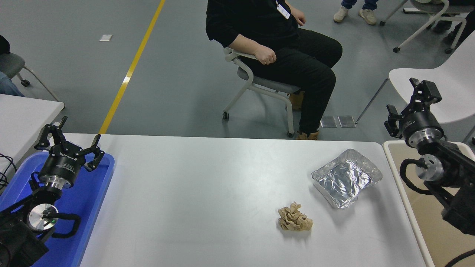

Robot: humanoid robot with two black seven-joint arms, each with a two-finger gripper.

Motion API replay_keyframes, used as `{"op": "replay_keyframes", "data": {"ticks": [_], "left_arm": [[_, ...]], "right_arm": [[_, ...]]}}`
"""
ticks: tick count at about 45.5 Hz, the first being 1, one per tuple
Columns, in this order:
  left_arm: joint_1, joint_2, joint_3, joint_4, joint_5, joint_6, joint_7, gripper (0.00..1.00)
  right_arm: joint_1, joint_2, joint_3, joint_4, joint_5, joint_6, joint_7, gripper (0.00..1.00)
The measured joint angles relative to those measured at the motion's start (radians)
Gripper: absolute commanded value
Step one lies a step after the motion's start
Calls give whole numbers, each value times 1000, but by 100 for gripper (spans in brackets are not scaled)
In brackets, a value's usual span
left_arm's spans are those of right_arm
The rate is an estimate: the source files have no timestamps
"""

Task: Clean the table surface

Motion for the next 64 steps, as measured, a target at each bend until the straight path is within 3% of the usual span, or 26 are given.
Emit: {"op": "replay_keyframes", "data": {"ticks": [36,55,64], "left_arm": [[0,0,0,0,0,0,0,100],[0,0,0,0,0,0,0,100],[0,0,0,0,0,0,0,100]], "right_arm": [[-9,-19,-36,3,-12,-2,30,98],[154,-181,-395,-10,-39,1,28,98],[261,-234,-613,-13,-181,26,28,98]]}}
